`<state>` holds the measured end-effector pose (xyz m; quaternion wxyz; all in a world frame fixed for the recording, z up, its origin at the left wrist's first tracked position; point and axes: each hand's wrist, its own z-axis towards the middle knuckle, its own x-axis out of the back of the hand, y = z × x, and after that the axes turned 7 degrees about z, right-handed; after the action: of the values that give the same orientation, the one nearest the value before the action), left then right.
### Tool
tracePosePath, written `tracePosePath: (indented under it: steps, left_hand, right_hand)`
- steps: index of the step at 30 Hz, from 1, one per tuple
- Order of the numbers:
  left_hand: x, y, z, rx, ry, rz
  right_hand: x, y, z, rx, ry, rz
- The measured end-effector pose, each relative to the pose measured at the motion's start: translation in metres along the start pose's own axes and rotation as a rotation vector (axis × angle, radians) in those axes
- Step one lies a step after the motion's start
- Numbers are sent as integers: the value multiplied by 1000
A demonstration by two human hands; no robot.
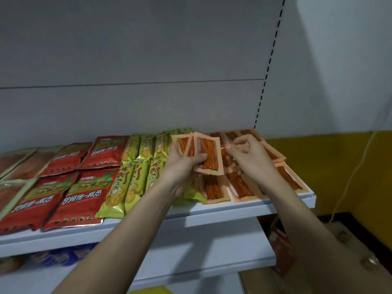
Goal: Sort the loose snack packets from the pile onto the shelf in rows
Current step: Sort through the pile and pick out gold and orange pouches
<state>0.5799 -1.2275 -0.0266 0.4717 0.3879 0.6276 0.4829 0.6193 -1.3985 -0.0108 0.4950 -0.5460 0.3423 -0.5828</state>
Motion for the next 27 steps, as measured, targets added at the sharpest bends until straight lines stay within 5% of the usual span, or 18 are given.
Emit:
tracePosePath:
  steps: [8, 12, 22, 27]
  left_hand:
    - [-38, -11, -15, -9, 70, 27]
    - [-34, -9, -27, -6, 172, 55]
    - [-35, -17, -36, -95, 366, 75]
    - [-50, -23, -36, -82, 384, 93]
  right_hand:
    - [17, 8, -5, -90, -135, 240]
    - [44, 29, -3, -137, 39, 316]
    - [48, 57, 11, -134, -228, -66]
    - [39, 63, 4, -14, -137, -350]
